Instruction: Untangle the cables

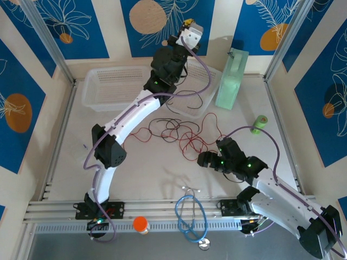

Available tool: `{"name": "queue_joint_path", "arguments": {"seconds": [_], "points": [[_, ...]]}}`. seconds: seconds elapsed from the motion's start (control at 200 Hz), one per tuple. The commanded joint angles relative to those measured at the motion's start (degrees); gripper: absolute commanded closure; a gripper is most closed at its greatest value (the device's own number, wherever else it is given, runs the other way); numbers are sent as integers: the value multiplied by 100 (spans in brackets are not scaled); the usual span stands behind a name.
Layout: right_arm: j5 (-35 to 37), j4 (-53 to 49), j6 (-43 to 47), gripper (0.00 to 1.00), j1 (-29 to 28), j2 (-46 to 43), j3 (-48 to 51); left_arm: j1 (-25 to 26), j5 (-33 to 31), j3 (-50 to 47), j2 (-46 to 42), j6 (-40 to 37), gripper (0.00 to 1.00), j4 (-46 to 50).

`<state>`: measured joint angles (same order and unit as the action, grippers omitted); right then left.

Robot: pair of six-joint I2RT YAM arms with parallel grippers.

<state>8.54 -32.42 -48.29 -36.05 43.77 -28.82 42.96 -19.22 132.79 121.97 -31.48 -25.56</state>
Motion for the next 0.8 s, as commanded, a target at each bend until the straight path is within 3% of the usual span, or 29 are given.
{"name": "queue_joint_path", "arguments": {"seconds": [0.0,0.515,0.795], "points": [[-32,-133,-61,16,-27,55,-109,-91,172,613,120,165,100,-207],[-54,-277,-48,16,-16,32,-43,-449,-83,1036,1505,1294,100,-171],[-190,-405,91,16,137,-53,-80,-420,352,1277,964,1586,100,-122]]}}
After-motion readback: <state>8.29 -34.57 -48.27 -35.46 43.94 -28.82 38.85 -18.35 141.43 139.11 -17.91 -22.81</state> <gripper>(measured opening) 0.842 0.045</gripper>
